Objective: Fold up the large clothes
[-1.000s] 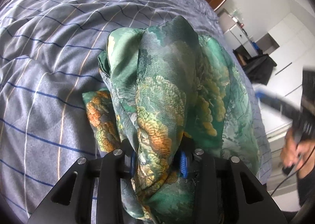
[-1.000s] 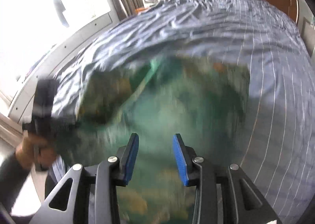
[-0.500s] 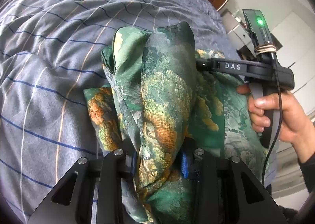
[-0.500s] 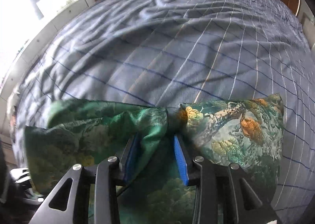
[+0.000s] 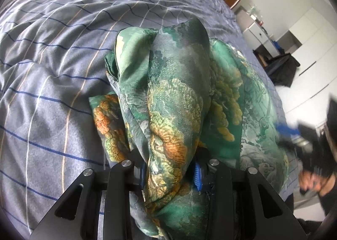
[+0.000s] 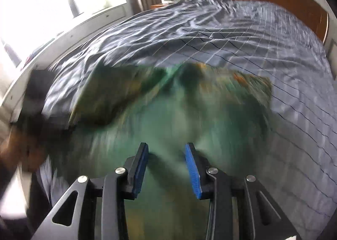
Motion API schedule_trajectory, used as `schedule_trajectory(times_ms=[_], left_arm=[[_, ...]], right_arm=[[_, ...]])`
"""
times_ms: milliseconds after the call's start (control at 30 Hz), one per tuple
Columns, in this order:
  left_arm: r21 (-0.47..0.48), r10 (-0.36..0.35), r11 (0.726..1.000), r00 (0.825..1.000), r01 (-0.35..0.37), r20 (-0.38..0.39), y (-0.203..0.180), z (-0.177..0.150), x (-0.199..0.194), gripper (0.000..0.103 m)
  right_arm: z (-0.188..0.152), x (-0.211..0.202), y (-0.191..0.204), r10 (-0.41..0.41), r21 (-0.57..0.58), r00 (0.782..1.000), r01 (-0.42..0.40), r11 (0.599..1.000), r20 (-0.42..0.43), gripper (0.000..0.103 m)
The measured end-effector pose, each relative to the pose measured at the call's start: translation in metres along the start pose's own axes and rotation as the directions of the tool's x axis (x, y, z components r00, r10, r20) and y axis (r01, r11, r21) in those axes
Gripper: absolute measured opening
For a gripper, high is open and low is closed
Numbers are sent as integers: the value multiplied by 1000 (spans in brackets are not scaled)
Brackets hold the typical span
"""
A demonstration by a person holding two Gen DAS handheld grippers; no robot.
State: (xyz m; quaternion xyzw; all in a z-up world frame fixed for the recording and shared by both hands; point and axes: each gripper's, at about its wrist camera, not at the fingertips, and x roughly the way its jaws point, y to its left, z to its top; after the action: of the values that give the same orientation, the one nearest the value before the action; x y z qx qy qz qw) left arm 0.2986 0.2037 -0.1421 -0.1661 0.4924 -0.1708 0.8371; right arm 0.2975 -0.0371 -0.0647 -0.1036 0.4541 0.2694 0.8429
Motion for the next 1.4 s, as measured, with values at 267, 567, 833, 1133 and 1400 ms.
schedule_trajectory(times_ms=[267,567,833,1133,1400], left_arm=[[-11,-16,1000,1000,16,-1,6,0,1,36],[-22,-4,1000,1000,4,2,4,-1,3,38],[-41,22,999,998,-20,54,-11,-3,-18,50],[-47,234,972,952,-229,196,-31,-17,-81,96],[48,498,853,838,-520,224,-31,-40,-95,102]], right_arm=[[-90,-47,4,14,94,999,-18,995,39,38],[-96,-2,-5,41,137,998,-34,990,-50,38],[-102,-53,5,-61,176,997,51,983,52,75],[-112,-101,6,-180,205,973,148,967,146,77],[-116,-105,14,-201,190,965,168,967,168,77]])
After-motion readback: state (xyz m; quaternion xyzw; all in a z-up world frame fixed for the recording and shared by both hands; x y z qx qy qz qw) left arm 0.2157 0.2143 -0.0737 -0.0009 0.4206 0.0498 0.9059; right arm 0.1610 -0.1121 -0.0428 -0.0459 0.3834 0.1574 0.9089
